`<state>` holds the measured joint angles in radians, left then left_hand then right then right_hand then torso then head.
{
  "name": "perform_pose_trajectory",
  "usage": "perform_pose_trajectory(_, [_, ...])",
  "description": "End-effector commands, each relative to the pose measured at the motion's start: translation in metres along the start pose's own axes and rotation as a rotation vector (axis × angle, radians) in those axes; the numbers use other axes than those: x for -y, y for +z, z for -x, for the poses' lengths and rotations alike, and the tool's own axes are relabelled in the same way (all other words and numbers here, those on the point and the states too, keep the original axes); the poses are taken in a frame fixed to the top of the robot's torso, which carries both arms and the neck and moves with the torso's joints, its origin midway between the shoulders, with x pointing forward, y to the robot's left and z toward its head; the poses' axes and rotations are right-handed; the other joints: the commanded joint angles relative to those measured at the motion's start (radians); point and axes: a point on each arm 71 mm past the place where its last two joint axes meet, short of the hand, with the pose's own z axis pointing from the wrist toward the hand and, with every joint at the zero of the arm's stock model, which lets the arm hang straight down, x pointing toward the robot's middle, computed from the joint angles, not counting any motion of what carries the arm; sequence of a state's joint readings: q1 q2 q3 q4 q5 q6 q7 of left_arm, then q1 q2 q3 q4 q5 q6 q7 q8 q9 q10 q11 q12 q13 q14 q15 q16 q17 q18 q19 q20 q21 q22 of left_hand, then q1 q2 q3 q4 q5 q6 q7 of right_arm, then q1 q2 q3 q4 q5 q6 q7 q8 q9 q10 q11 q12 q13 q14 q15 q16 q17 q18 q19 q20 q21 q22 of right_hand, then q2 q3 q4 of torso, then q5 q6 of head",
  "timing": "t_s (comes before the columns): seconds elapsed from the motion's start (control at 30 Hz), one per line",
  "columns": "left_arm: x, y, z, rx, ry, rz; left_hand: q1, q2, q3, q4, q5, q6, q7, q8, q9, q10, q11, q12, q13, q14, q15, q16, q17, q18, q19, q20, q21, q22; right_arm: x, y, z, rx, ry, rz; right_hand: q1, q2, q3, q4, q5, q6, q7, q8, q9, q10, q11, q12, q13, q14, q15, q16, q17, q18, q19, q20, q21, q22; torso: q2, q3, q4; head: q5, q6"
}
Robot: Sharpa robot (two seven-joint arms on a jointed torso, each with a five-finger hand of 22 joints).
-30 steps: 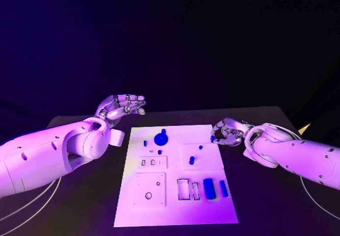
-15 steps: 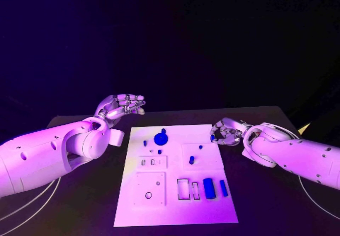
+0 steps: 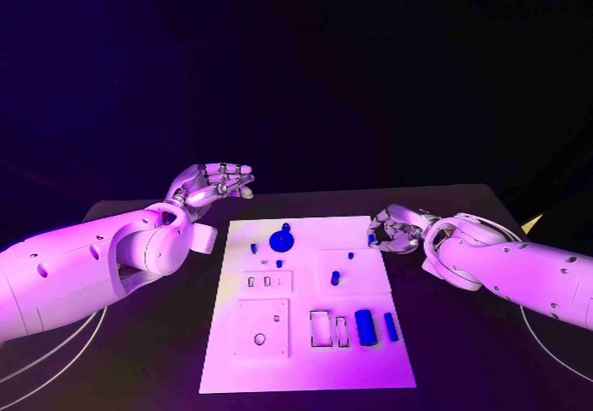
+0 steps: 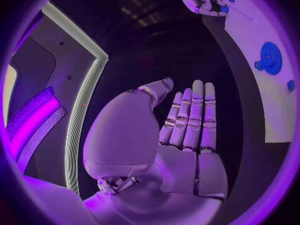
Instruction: Assemble the parts on the task board
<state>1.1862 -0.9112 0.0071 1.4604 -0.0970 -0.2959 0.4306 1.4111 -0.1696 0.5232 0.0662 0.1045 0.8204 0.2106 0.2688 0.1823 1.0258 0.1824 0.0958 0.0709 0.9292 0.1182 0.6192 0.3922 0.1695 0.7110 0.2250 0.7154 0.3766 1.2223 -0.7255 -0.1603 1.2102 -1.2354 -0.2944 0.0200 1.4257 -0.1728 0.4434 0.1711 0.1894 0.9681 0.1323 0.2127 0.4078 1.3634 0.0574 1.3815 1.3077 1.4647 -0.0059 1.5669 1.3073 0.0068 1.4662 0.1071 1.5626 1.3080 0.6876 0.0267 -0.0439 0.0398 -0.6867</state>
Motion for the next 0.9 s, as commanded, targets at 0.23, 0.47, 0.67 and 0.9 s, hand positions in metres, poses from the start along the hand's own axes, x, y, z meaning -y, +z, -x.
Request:
perform_pose_trajectory(0.23, [0.001, 0.000, -0.001, -0.015, -0.003, -0.009, 0.003, 0.006, 0.002, -0.002, -0.006, -0.005, 0.035, 0.000, 0.002, -0.008, -0.001, -0.004, 0.001, -0.006, 0.001, -0.004, -0.001, 0.011, -0.007, 0.002, 0.003, 0.000, -0.002, 0.000, 0.000, 0.032, -0.022, -0.007, -0.016, 0.021, 0.021, -0.006, 0.007, 0.017, -0.009, 0.025, 0.013, 0.015, -0.011, 0.011, 0.054, 0.106, -0.012, 0.004, 0.263, -0.007, 0.105, -0.014, 0.008, 0.263, -0.001, -0.0003, -0.0011, 0.004, -0.002])
perform_pose_trajectory(0.47, [0.001, 0.000, -0.001, -0.015, -0.003, -0.008, 0.003, 0.006, 0.002, -0.002, -0.006, -0.005, 0.035, 0.000, 0.002, -0.008, -0.001, -0.004, 0.001, -0.006, 0.001, -0.004, -0.001, 0.011, -0.007, 0.002, 0.003, 0.000, -0.010, -0.002, 0.002, 0.094, -0.022, -0.002, -0.020, 0.027, 0.028, -0.009, 0.014, 0.013, -0.009, 0.029, 0.015, 0.017, -0.011, 0.012, 0.056, 0.106, -0.014, 0.004, 0.263, -0.007, 0.105, -0.016, 0.008, 0.263, -0.002, -0.0013, -0.0003, 0.002, 0.000])
perform_pose_trajectory(0.67, [0.001, 0.001, 0.000, -0.012, -0.001, -0.007, 0.003, 0.006, 0.002, -0.002, -0.006, -0.005, 0.035, 0.000, 0.002, -0.008, -0.001, -0.004, 0.001, -0.006, 0.001, -0.004, -0.001, 0.011, -0.007, 0.002, 0.003, 0.000, -0.027, -0.006, 0.012, 0.132, -0.012, 0.016, -0.023, 0.030, 0.033, -0.011, 0.019, 0.011, -0.007, 0.030, 0.016, 0.017, -0.011, 0.011, 0.055, 0.106, -0.013, 0.004, 0.263, -0.007, 0.105, -0.017, 0.008, 0.263, -0.004, -0.0014, -0.0012, 0.003, 0.003])
perform_pose_trajectory(0.9, [0.000, 0.002, 0.000, -0.009, -0.002, -0.005, 0.003, 0.007, 0.002, -0.003, -0.006, -0.006, 0.035, 0.001, 0.002, -0.008, -0.001, -0.003, 0.001, -0.005, 0.001, -0.005, -0.002, 0.011, -0.009, 0.002, 0.004, 0.001, -0.068, -0.010, 0.022, 0.160, 0.007, 0.083, -0.026, 0.034, 0.037, -0.012, 0.020, 0.010, -0.006, 0.033, 0.017, 0.018, -0.010, 0.011, 0.055, 0.106, -0.013, 0.004, 0.263, -0.007, 0.105, -0.017, 0.008, 0.263, -0.011, -0.0043, -0.0029, 0.005, 0.003])
